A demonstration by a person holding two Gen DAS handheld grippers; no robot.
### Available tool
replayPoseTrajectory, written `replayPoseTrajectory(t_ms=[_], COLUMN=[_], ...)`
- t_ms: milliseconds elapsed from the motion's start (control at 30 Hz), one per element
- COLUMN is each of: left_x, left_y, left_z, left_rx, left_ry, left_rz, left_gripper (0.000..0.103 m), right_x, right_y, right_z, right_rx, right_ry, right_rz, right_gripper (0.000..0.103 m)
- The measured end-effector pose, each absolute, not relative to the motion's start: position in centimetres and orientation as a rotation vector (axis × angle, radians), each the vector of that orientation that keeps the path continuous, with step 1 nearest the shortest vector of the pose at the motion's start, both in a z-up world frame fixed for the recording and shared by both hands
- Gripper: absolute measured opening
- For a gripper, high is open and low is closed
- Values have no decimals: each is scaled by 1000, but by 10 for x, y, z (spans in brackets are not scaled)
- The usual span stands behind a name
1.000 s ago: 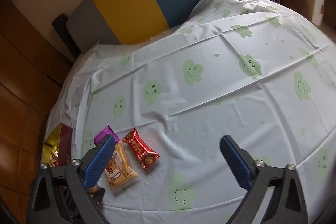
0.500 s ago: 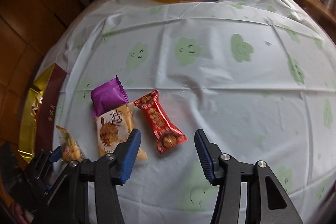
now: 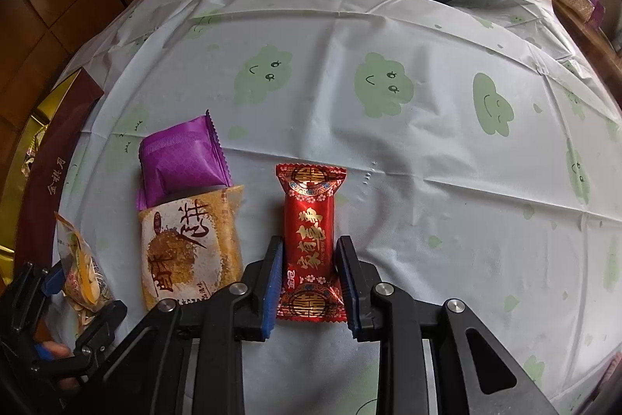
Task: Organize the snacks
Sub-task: 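Grasp the long red wrapped candy with the right tool while the left holds the bag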
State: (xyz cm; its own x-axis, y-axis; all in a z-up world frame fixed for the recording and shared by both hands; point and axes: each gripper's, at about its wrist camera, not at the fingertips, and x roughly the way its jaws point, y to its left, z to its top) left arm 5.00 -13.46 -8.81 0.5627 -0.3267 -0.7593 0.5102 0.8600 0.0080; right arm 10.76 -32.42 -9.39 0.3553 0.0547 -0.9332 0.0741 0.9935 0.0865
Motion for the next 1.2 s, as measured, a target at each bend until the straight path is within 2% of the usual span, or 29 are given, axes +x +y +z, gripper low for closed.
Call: replayPoseTrajectory(t_ms=[567, 1200], left_x=[46, 47], left_y=[-140, -144], left_z=[-88, -87], left_rx=[240, 246], left_ry=[830, 844], left_rz=[-462, -444], left_gripper=[58, 56], right_x=[104, 100], right_y=[-303, -295], right_z=[-93, -91], right_rx=[-33, -72], right_ry=[1194, 1183], right_rz=[-30, -27], right_gripper=[28, 28])
